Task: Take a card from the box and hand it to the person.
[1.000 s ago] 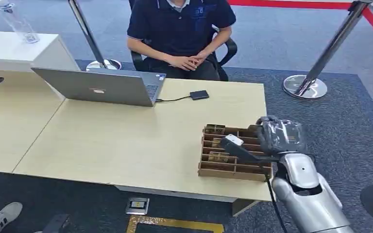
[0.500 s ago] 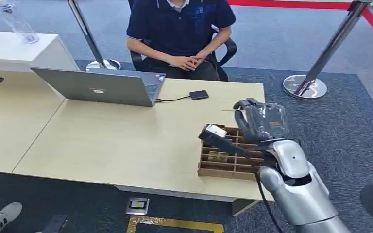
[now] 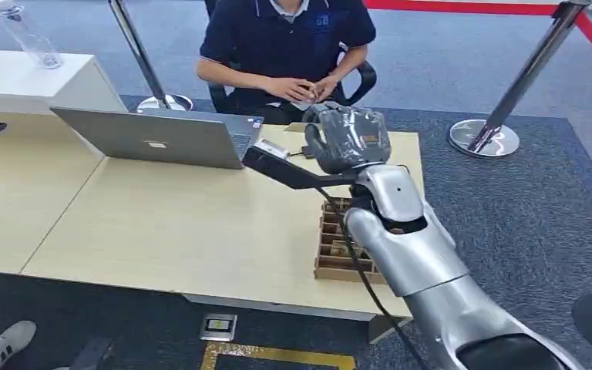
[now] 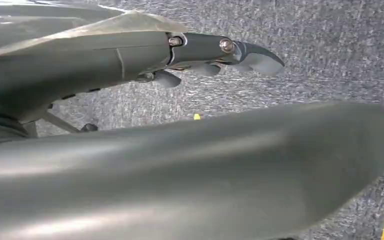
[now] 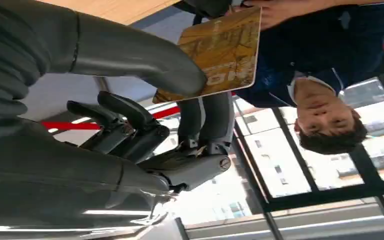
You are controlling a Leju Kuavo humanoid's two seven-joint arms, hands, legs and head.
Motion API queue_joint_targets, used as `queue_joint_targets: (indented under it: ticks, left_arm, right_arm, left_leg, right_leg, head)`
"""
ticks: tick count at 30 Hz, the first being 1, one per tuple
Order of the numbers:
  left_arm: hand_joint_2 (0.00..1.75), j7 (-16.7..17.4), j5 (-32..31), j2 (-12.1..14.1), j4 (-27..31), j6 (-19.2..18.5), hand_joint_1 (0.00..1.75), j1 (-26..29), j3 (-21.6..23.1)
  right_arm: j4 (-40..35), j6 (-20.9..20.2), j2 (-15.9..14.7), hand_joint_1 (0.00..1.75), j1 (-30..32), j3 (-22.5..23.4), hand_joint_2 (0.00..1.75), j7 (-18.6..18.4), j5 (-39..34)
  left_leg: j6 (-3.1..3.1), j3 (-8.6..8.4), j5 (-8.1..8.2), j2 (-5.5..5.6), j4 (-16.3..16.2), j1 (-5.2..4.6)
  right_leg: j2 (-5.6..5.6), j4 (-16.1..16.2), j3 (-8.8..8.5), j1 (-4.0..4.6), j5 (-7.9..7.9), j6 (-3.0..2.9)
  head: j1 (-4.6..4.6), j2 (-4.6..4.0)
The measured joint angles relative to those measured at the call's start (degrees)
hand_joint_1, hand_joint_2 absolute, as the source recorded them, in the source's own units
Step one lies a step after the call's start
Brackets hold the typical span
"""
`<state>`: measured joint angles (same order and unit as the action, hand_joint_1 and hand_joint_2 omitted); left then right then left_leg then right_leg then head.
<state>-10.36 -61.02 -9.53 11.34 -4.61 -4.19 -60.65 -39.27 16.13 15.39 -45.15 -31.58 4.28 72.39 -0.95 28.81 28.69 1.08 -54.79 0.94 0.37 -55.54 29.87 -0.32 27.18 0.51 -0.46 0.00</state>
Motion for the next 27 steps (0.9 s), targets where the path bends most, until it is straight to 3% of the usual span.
queue_joint_targets:
  ticks: [7,11,27]
  left_arm:
    - [0.00,0.00,0.02,-0.37,-0.11,0.37,0.00,0.01,-0.50]
    - [0.00,0.00,-0.13,-0.37,-0.13,0.39,0.00,0.02,-0.81]
    - [0.00,0.63,-2.21,0.04,-0.13,0.42,0.00,0.00,-0.79]
  right_arm:
    - [9.02,2.25,2.31,1.75,-4.60,0.09,1.75,-1.25,0.59]
    - [11.73,3.84,2.25,1.75,-5.09,0.44,1.75,-5.40,1.20]
    - [15.16,6.66,1.77,1.75,-5.07,2.06,1.75,-5.33,1.46]
  left_leg:
    - [0.00,0.01,0.00,0.00,-0.01,0.00]
    - [0.00,0.01,0.00,0.01,-0.01,0.00]
    - [0.00,0.02,0.00,0.01,-0.01,0.00]
  right_leg:
    - [0.00,0.03,0.00,0.00,-0.01,0.01]
    - [0.00,0.06,0.00,0.00,-0.01,0.01]
    - [0.00,0.06,0.00,0.00,-0.02,0.02]
  head:
    - [-0.02,0.00]
    - [0.00,0.00]
    - [0.00,0.00]
